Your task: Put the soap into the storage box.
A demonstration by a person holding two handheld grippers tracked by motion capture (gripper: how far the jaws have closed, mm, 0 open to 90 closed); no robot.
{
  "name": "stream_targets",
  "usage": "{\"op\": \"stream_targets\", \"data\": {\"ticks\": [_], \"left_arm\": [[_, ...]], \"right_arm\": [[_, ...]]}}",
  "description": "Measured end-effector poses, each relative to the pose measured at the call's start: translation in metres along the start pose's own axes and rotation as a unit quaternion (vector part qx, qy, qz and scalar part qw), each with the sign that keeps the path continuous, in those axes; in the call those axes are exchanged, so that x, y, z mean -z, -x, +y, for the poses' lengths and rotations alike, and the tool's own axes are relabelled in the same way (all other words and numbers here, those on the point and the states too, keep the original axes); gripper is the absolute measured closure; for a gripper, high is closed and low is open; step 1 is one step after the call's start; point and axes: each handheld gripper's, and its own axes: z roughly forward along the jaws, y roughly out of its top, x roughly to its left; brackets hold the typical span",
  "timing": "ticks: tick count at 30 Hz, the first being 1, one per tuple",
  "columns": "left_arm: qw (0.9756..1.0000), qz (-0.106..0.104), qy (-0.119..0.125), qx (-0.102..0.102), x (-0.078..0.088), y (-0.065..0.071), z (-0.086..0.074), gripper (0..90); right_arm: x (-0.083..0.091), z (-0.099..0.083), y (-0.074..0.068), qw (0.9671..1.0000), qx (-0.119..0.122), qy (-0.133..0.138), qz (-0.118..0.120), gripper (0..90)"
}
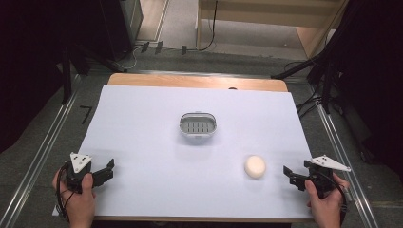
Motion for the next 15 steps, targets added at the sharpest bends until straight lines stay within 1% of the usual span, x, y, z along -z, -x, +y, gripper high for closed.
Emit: {"op": "stream_targets", "data": {"ticks": [2,3,5,8,10,11,15], "left_arm": [[1.0,0.001,-0.001,0.0,0.0,0.0,0.0,13.9],[1.0,0.001,-0.001,-0.001,0.0,0.0,0.0,13.9],[1.0,0.0,0.0,-0.001,0.0,0.0,0.0,13.9],[1.0,0.0,0.0,-0.001,0.0,0.001,0.0,13.9],[1.0,0.0,0.0,-0.001,0.0,0.001,0.0,13.9],[1.0,0.0,-0.001,-0.001,0.0,0.001,0.0,13.9],[1.0,0.0,-0.004,-0.003,-0.001,0.001,0.0,13.9]], "right_arm": [[0.0,0.001,-0.001,1.0,0.003,-0.003,0.002,17.2],[0.0,0.004,-0.005,0.9999,-0.002,-0.015,-0.001,18.5],[0.0,0.005,-0.006,0.9998,0.001,-0.02,0.008,22.5],[-0.001,0.007,-0.009,0.9991,0.018,-0.033,0.019,29.0],[-0.002,0.007,-0.01,0.9988,0.022,-0.037,0.021,29.0],[-0.004,0.008,-0.011,0.9979,0.027,-0.051,0.03,29.0],[-0.002,0.011,-0.017,0.9969,0.042,-0.058,0.032,31.3]]}}
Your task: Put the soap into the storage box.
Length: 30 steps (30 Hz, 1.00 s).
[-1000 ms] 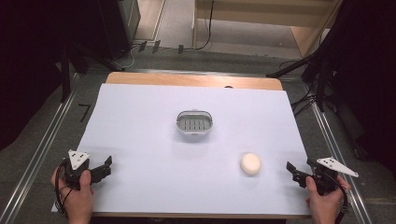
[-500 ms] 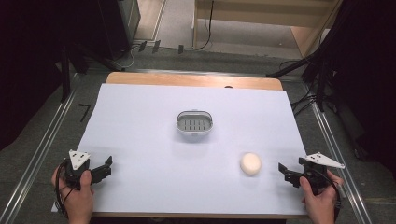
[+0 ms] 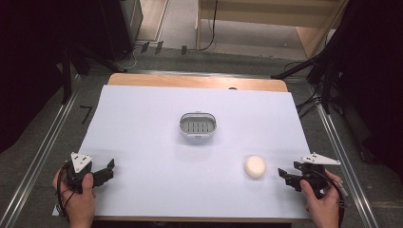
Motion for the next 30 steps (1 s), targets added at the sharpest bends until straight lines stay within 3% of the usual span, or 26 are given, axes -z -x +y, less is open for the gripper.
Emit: {"op": "stream_targets", "data": {"ticks": [2,10,17,23,30], "left_arm": [[1.0,0.0,0.0,0.0,0.0,0.0,0.0,13.9],[1.0,0.003,-0.001,-0.005,0.0,0.001,0.0,13.9],[1.0,0.002,-0.001,-0.008,0.0,0.001,0.0,13.9],[0.9999,0.0,0.006,-0.011,0.001,0.002,-0.001,14.0],[0.9999,-0.005,0.011,-0.011,0.002,0.002,-0.001,14.1]], "right_arm": [[0.0,0.001,-0.002,1.0,0.002,-0.002,0.001,31.5],[0.0,0.014,-0.017,0.9969,0.043,-0.055,0.035,34.0],[-0.004,0.028,-0.027,0.9905,0.063,-0.106,0.06,30.1],[-0.008,0.031,-0.029,0.9864,0.056,-0.13,0.084,19.7],[-0.017,0.038,-0.04,0.9828,0.063,-0.153,0.082,14.9]]}}
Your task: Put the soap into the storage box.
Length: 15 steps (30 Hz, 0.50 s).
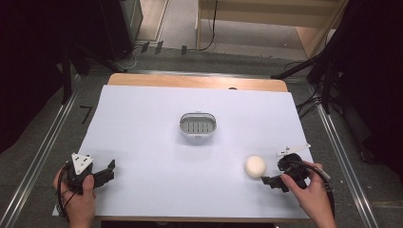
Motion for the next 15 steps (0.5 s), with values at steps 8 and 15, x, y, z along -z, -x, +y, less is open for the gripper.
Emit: {"op": "stream_targets", "data": {"ticks": [8,15], "left_arm": [[1.0,-0.007,0.004,0.003,0.001,-0.001,0.0,14.1],[1.0,-0.009,0.002,0.003,0.001,-0.002,0.0,14.1]], "right_arm": [[-0.004,0.012,-0.01,0.9996,0.017,-0.021,-0.004,14.2],[-0.005,0.024,-0.018,0.9994,0.02,-0.028,-0.002,14.1]]}}
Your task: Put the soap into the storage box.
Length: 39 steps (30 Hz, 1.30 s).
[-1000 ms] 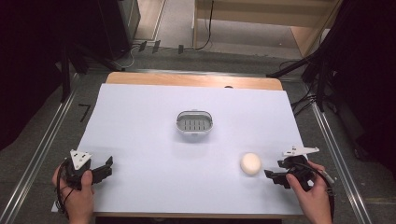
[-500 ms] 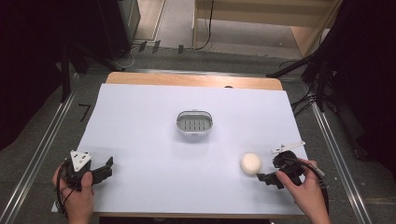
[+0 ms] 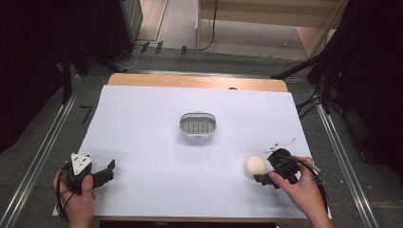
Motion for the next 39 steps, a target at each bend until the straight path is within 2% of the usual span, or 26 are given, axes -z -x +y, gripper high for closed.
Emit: {"op": "stream_targets", "data": {"ticks": [6,15,19,26,28,39], "left_arm": [[1.0,-0.001,0.001,0.0,0.0,0.0,0.0,14.1],[1.0,-0.002,-0.001,-0.001,-0.001,0.0,0.0,14.1],[1.0,-0.002,0.0,-0.002,0.0,0.0,0.0,14.1],[1.0,-0.002,0.0,-0.001,-0.001,0.0,0.0,14.1],[1.0,-0.002,0.0,-0.001,-0.001,0.0,0.0,14.1],[1.0,-0.001,-0.001,-0.003,-0.001,0.001,0.0,14.1]], "right_arm": [[-0.005,0.007,-0.003,0.9999,-0.002,-0.003,-0.014,13.7],[-0.017,0.013,-0.006,0.9997,-0.014,-0.011,-0.018,14.3],[-0.023,0.015,-0.007,0.9993,-0.02,-0.02,-0.025,18.0],[-0.024,0.018,-0.007,0.999,-0.035,-0.019,-0.021,23.4],[-0.024,0.018,-0.008,0.9991,-0.031,-0.018,-0.022,23.7],[-0.028,0.021,-0.008,0.9985,-0.045,-0.016,-0.028,23.7]]}}
